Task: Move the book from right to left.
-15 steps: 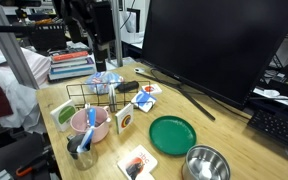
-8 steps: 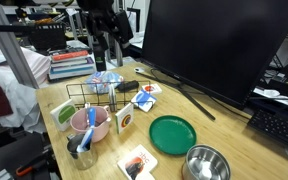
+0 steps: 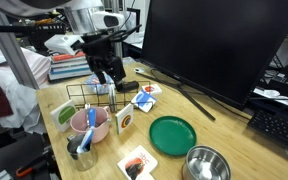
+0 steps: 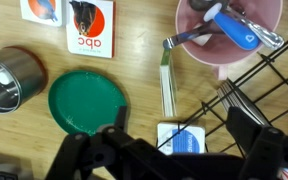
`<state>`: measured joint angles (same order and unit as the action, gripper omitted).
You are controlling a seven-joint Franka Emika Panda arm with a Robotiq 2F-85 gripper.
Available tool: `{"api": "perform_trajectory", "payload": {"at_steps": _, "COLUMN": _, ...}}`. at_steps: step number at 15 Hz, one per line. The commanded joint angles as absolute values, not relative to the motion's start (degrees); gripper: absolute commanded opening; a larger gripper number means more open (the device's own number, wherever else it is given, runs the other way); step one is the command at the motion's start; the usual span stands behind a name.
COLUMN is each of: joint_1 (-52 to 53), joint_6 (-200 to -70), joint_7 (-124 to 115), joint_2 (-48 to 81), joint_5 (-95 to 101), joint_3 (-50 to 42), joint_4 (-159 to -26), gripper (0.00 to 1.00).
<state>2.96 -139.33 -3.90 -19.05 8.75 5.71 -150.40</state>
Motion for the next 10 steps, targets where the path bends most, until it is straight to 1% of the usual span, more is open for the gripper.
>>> {"api": "perform_trajectory", "payload": {"at_steps": 1, "joint_1": 2.8, "joint_6": -146.3, "joint_7": -4.6, "joint_2": -17.7, "joint_5": 9.7, "joint_3": 6.1, "joint_4": -152.8, "gripper": 1.0}}
{"api": "perform_trajectory", "payload": {"at_steps": 3, "joint_1": 2.3, "joint_6": -148.8, "joint_7": -4.8, "joint_2": -16.6, "joint_5": 10.5, "joint_3": 6.4, "joint_4": -153.4, "gripper": 1.0}}
{"api": "perform_trajectory", "payload": {"at_steps": 4, "joint_1": 3.0, "joint_6": -146.2, "joint_7": -4.0, "joint_2": -17.3, "joint_5": 8.9, "joint_3": 6.0, "joint_4": -153.0, "gripper": 1.0}}
{"api": "perform_trajectory", "payload": {"at_steps": 9, "joint_1": 3.0, "joint_6": -147.5, "joint_7": -4.0, "joint_2": -16.7, "joint_5": 9.0, "joint_3": 6.0, "joint_4": -153.3, "gripper": 1.0}}
{"api": "perform_trajectory", "payload": {"at_steps": 10, "joint_1": 1.8, "joint_6": -147.8, "joint_7": -5.8, "joint_2": -15.8, "joint_5": 11.4, "joint_3": 6.8, "joint_4": -152.9, "gripper": 1.0}}
